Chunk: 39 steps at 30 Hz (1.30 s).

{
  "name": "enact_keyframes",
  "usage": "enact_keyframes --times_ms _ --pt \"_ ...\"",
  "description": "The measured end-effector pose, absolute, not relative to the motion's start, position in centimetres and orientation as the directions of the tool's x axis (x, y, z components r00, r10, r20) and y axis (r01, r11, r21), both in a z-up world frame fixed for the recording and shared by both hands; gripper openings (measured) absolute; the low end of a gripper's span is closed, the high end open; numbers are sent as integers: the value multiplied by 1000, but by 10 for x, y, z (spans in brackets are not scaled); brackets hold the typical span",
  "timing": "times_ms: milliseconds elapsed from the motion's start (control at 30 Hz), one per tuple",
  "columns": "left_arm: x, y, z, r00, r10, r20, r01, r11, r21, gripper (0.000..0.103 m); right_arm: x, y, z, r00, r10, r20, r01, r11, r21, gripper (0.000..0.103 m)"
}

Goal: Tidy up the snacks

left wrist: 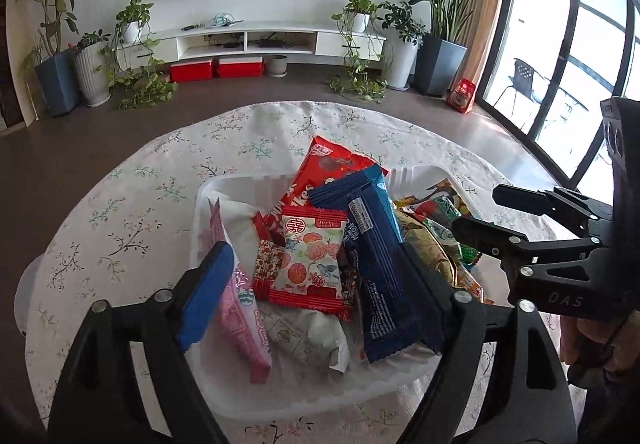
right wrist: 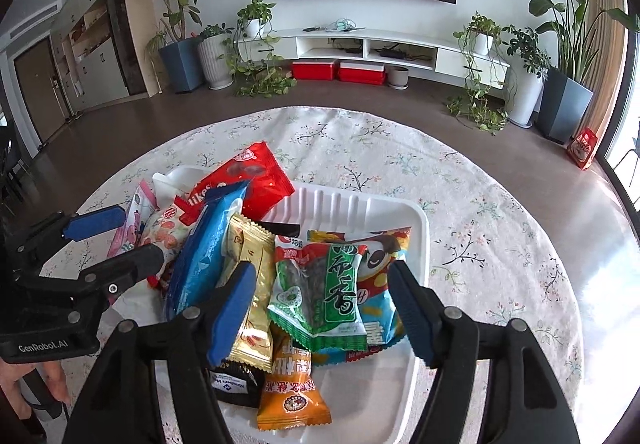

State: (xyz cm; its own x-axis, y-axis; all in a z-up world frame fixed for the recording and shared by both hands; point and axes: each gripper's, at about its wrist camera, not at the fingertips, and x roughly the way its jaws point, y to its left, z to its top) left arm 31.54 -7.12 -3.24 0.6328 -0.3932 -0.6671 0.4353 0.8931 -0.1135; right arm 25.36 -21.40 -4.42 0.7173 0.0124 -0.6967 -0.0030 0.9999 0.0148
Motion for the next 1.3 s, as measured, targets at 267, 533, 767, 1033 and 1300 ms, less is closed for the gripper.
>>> enact_keyframes --times_ms 267,533,767,1033,1300 --pt "250 -51 0 764 -307 -567 375 927 4 103 203 -215 -13 797 43 -603 7 997 79 91" --pt "149 -43 42 861 -251 -442 309 949 63 103 113 -205 30 924 29 -382 33 988 154 99" --pt "81 -38 62 902 -141 -409 187 979 75 103 23 -191 69 981 -164 -104 177 976 129 103" --pt "44 -19 54 844 -151 -514 161 987 -27 103 4 -187 64 953 -172 -249 209 969 133 103" --pt "29 -13 29 790 -171 -589 176 983 -49 103 -4 -182 24 871 -153 -467 252 955 157 103"
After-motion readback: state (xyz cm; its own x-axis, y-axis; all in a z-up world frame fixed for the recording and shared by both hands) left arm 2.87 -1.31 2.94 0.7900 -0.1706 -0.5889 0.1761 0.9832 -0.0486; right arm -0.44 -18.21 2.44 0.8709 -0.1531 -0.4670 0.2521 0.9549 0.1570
